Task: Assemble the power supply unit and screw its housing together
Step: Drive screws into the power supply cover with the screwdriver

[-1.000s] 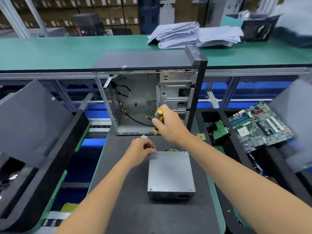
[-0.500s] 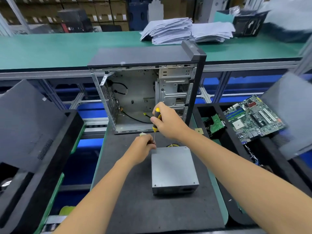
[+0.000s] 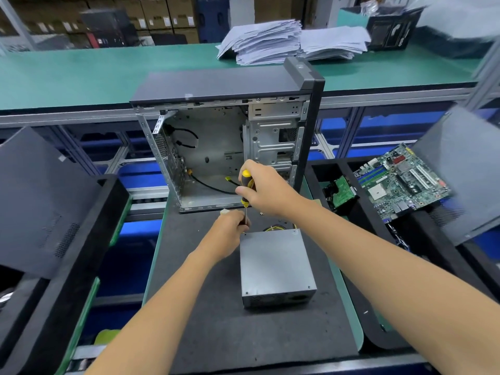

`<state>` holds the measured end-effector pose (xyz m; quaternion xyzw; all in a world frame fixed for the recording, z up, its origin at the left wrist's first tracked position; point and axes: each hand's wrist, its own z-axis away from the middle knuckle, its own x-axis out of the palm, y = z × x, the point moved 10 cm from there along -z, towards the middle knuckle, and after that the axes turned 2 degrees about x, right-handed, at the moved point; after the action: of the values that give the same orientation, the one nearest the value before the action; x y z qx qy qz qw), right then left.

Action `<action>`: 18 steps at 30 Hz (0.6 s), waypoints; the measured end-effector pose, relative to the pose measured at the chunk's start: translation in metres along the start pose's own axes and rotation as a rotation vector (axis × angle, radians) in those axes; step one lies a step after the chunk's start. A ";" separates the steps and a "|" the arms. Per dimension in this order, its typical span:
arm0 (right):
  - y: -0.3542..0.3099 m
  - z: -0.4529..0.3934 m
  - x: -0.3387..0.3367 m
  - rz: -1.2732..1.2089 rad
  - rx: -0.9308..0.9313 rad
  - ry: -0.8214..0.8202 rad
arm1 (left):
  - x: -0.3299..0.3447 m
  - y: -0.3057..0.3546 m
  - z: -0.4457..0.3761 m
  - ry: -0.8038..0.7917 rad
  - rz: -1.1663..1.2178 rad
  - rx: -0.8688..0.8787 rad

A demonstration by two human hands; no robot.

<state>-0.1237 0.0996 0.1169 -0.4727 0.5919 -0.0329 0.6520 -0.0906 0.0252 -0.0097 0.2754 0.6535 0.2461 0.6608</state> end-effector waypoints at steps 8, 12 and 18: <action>0.008 0.000 0.004 -0.026 0.025 -0.022 | -0.004 -0.002 -0.001 0.016 -0.031 0.027; 0.008 0.000 0.009 -0.020 0.032 -0.051 | -0.006 -0.005 -0.002 0.014 -0.055 0.008; 0.001 -0.003 0.015 0.017 -0.001 -0.083 | -0.009 -0.002 -0.006 0.022 -0.079 0.020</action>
<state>-0.1224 0.0891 0.1054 -0.4691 0.5685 -0.0074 0.6758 -0.0964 0.0178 -0.0051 0.2530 0.6736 0.2164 0.6599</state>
